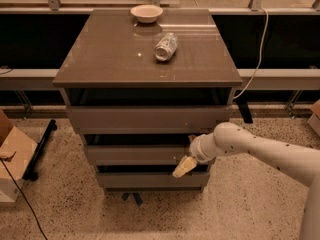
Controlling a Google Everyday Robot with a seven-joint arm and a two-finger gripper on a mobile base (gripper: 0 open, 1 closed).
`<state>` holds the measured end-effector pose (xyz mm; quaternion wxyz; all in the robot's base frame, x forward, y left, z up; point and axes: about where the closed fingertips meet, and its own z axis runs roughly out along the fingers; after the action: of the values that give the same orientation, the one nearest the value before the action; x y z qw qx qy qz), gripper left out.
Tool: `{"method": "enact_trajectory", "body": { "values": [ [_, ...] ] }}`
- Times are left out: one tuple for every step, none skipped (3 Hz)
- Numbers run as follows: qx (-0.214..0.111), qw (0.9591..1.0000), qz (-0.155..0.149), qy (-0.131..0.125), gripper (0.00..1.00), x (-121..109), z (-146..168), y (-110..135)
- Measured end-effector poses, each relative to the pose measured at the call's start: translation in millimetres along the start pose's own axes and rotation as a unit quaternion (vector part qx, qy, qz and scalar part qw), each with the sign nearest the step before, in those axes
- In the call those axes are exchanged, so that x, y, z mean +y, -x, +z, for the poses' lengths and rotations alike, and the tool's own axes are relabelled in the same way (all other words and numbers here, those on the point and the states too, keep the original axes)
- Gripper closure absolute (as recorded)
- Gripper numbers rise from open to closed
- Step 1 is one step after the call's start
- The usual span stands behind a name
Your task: Open middle drawer
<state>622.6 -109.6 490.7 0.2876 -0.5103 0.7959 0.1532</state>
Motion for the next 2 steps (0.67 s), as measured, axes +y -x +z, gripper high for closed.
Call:
{"method": "enact_trajectory", "body": {
  "values": [
    [-0.014, 0.9998, 0.008, 0.013, 0.00, -17.4, 20.9, 3.3],
    [-0.024, 0.9992, 0.014, 0.028, 0.00, -27.6, 45.4, 5.3]
  ]
}}
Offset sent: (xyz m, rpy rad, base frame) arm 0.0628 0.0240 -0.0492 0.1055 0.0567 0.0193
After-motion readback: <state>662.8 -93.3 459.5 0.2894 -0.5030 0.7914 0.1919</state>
